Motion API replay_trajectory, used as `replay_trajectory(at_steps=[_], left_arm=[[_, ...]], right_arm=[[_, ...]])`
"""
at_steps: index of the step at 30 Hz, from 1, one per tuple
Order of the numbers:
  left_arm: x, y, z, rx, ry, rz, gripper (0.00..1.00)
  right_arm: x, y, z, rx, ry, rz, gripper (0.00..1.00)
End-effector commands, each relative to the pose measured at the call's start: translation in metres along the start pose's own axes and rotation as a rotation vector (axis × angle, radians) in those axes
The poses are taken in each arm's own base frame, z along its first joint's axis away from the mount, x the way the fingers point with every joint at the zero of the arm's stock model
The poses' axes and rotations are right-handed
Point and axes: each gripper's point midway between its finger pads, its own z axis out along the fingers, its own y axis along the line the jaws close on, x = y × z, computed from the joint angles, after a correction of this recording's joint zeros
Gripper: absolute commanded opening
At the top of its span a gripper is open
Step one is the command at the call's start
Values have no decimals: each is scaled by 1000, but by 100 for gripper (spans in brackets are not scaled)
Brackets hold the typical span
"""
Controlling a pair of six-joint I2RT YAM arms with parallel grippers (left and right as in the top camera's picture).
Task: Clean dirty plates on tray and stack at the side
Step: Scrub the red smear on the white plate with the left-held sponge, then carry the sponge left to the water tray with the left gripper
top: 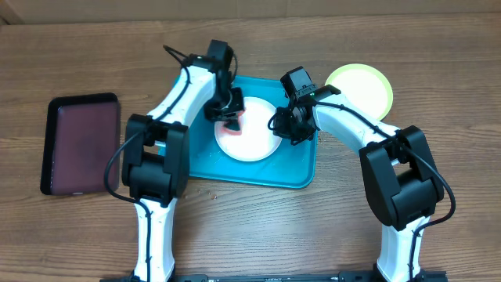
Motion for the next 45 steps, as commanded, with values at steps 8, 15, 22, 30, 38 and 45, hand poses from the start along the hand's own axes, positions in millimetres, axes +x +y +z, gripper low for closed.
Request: replay_trajectory(at_steps=[8,15,22,30,38,45], left_arm=[[22,-52,31,16,16,114,4],[34,-29,28,-54,79,134,4],[33,38,12,-318,96,94,4],[17,57,-7,-354,43,33,4],[-10,46,-64,-291,-113,-46,4],[-22,77,-138,-253,-238,-164,4]], right_arm=[[12,-13,13,59,26,-3,4],[12,-13,12,60,28,-3,4],[12,-13,13,60,27,-3,4],[12,-13,13,59,26,-4,4],[11,-13,13,57,21,-5,4],[9,-14,13,66,15,-9,4]])
